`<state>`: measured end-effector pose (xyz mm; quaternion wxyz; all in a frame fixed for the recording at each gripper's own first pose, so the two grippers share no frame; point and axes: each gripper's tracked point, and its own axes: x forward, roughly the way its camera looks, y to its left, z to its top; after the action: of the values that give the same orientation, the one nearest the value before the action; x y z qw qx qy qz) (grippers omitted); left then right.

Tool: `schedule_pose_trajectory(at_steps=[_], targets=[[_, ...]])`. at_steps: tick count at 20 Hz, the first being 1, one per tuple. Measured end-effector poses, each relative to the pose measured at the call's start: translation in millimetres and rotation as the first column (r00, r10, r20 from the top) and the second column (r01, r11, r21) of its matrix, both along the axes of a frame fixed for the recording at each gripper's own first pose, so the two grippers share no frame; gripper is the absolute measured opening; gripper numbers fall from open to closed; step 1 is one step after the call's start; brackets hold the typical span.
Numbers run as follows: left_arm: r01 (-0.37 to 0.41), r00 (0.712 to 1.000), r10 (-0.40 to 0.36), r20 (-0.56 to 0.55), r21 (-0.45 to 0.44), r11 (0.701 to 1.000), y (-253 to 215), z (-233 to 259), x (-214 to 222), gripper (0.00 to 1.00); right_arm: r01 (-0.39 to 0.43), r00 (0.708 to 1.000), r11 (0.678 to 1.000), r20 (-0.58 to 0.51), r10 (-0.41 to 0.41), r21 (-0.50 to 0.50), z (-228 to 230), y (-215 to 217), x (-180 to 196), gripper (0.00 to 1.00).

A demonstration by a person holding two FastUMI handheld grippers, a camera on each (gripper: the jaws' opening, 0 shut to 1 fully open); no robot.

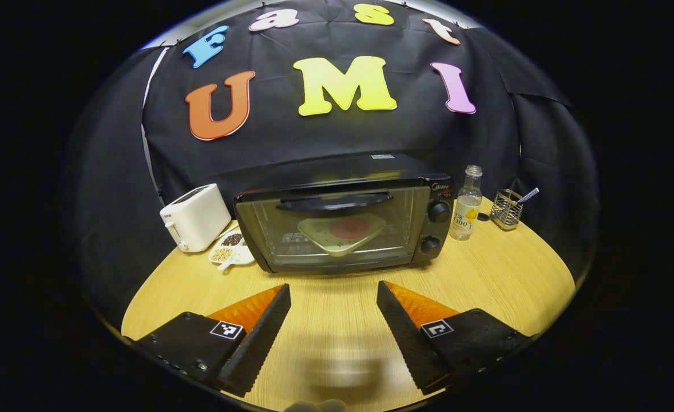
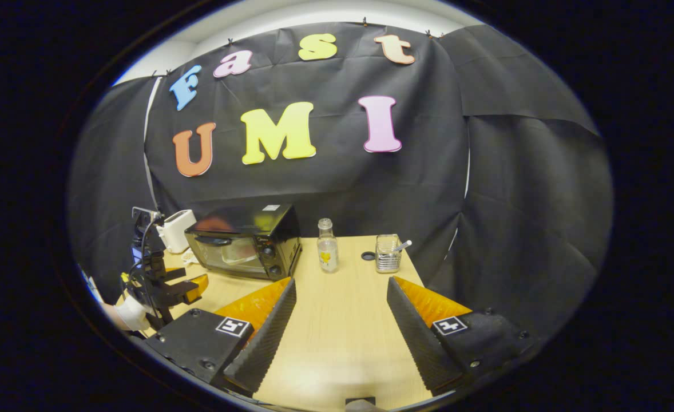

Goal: Open the electric oven with the left hand, put the food in, and close the electric oven.

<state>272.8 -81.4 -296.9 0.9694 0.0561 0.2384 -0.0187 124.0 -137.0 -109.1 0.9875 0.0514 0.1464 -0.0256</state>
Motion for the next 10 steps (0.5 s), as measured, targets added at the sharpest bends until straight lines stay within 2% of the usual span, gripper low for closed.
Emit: schedule_pose_trajectory(at_steps=[7,8,10], targets=[[-0.006,1.000,0.007,0.015,-0.022,1.000,-3,7,-40,0.97,-0.040,0.999,0.999,0.009,0.040,-0.016,0,16,-22,0.96],[-0.010,1.000,0.011,0.021,-0.026,1.000,-2,8,-46,0.97,-0.042,0.999,0.999,0.014,0.043,-0.011,0,19,-27,1.00],[-0.010,1.000,0.011,0.013,-0.050,0.999,-3,9,-62,0.97,-0.027,1.000,1.000,0.012,0.027,-0.014,0,25,-39,0.96]])
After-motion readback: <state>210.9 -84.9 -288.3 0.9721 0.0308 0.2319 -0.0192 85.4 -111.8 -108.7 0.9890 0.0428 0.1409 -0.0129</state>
